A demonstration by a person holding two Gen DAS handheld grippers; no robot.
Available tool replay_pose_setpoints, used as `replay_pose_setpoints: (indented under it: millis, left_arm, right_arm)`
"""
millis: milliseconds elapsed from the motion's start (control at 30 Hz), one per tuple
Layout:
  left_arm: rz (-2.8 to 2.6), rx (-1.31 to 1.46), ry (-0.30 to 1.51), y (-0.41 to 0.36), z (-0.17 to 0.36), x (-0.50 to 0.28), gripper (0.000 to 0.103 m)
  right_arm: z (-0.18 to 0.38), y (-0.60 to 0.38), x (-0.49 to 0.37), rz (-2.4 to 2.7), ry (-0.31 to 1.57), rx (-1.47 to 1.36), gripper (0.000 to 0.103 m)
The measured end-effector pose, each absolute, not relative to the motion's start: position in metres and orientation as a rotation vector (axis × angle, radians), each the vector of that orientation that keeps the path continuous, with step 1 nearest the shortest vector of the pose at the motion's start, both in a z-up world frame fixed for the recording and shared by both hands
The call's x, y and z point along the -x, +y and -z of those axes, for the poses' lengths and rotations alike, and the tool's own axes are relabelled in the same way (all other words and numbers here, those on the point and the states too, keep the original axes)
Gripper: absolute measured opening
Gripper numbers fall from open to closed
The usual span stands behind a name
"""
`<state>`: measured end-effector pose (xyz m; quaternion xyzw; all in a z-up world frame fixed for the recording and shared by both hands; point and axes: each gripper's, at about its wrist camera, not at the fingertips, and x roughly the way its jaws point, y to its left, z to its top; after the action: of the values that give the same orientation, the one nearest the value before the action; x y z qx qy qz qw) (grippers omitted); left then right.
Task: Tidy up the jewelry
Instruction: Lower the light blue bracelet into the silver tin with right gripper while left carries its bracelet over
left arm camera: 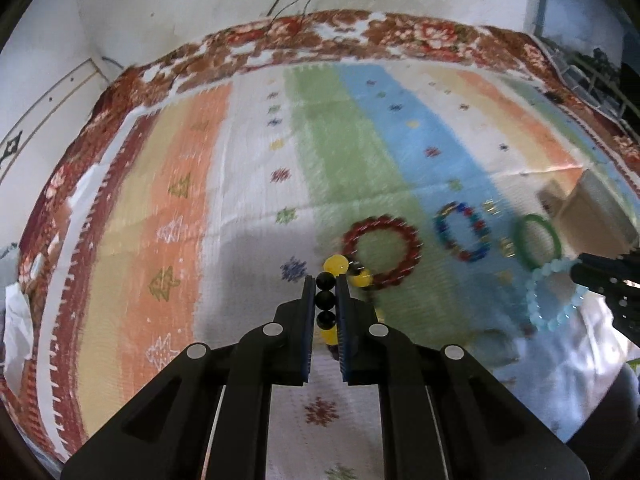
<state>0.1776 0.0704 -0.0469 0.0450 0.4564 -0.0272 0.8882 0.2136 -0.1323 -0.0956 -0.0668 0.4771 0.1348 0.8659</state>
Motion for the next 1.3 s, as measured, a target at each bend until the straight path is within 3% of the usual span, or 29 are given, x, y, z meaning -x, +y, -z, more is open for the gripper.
replay_pose_setpoints:
  millis: [533, 1300]
  left_arm:
    - [0.240, -0.105, 0.801, -0.049, -0.032, -0.172, 0.009]
    - [0.498, -0.079, 0.804, -0.193, -0.034, -0.199, 0.009]
  right_arm:
    - [0.026, -0.224, -0.199, -0.210, 0.903, 0.079, 0.013]
    - [0.027, -0.303, -0.212, -0.142, 0.925, 0.029, 0.013]
